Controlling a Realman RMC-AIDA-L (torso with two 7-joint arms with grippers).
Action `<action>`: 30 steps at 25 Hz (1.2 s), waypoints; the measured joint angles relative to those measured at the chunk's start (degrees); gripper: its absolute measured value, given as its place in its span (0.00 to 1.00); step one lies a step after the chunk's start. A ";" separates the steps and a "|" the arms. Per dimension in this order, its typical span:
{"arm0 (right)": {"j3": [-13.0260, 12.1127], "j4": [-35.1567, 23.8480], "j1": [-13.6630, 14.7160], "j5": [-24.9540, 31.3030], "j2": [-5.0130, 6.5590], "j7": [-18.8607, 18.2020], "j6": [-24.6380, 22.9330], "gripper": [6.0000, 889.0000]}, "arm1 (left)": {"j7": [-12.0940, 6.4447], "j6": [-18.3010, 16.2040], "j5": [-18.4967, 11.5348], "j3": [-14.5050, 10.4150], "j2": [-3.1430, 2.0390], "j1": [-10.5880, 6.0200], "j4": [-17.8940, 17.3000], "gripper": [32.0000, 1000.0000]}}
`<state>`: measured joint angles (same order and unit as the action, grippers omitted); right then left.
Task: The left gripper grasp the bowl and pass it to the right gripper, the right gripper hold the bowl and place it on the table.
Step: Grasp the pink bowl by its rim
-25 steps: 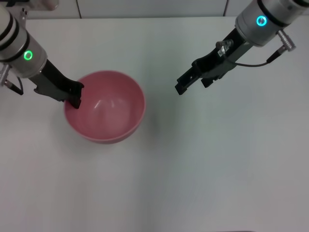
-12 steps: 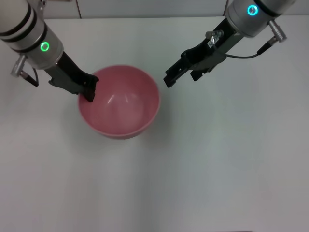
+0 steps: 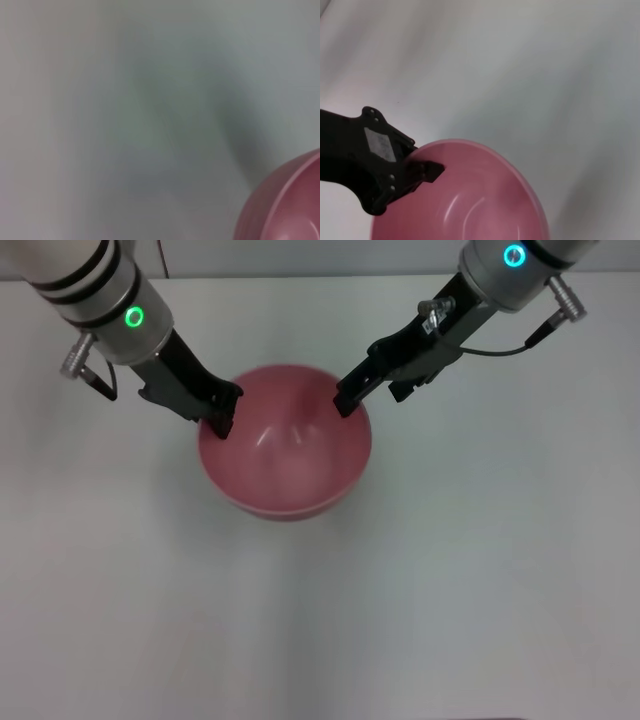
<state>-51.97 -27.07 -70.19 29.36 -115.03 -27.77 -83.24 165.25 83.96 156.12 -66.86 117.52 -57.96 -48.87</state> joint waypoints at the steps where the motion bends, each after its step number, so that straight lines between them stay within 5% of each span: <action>1: -0.01 0.00 -0.01 -0.06 0.00 0.00 0.02 0.95 | 0.14 0.00 -0.08 -0.34 0.00 -0.30 0.00 0.01; 8: -0.42 0.13 -0.10 -0.22 -0.11 -0.16 0.33 0.94 | 0.57 -0.02 -0.32 -1.08 0.02 -1.11 0.00 0.01; 19: -4.55 0.68 -0.25 -0.25 -1.07 -0.55 3.69 0.92 | 0.60 -0.03 -0.41 -1.08 0.00 -1.35 -0.11 0.01; 30: -4.99 0.78 -0.90 -0.27 -2.28 -1.82 5.88 0.90 | 0.55 -0.03 -1.17 -1.16 -0.09 -1.36 -0.13 0.01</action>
<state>-56.96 -26.30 -71.09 29.09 -117.31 -29.59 -77.36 165.80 83.93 154.95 -68.03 117.43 -59.32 -49.00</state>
